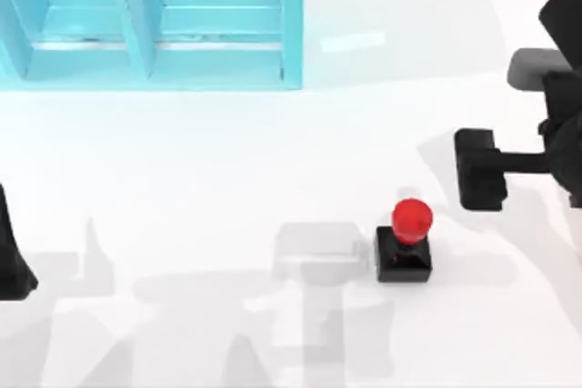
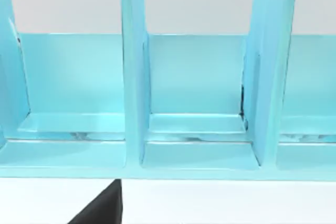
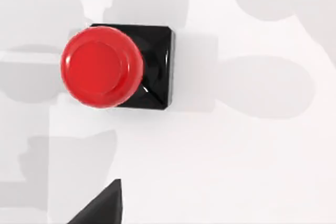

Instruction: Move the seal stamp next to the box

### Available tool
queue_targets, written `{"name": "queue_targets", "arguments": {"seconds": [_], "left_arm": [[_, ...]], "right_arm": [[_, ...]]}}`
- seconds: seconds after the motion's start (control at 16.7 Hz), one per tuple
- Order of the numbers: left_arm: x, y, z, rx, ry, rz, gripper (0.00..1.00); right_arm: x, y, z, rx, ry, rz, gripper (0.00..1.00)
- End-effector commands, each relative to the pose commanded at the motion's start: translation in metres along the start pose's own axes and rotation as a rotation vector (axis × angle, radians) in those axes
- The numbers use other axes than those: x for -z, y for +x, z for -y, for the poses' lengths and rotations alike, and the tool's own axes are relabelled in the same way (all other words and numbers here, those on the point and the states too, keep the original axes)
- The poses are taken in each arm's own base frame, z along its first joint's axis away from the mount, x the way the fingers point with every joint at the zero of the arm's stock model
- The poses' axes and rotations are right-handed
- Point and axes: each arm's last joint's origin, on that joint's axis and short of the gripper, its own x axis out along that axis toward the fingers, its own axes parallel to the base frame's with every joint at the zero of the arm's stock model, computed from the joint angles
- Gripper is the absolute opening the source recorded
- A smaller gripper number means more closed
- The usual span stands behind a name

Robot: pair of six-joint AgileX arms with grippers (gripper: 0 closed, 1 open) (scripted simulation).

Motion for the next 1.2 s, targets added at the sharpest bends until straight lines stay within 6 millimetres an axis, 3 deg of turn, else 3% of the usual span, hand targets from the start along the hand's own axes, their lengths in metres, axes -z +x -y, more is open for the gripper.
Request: {"name": "queue_targets", "arguments": {"seconds": [0.3, 0.54, 0.96, 1.2], "left_arm": [[0.000, 0.000, 0.000, 0.000, 0.000, 0.000, 1.00], [0.000, 0.000, 0.000, 0.000, 0.000, 0.000, 1.00], [0.000, 0.000, 0.000, 0.000, 0.000, 0.000, 1.00], [0.000, 0.000, 0.000, 0.000, 0.000, 0.000, 1.00]], "right_arm": [[-0.051, 0.029, -0.057, 0.096, 0.026, -0.228, 1.00], [-0.068, 0.046, -0.084, 0.126, 0.035, -0.299, 1.00], [-0.071, 0.050, -0.086, 0.128, 0.039, -0.304, 1.00], [-0.063, 0.081, -0.084, 0.131, 0.035, -0.310, 1.00]]}}
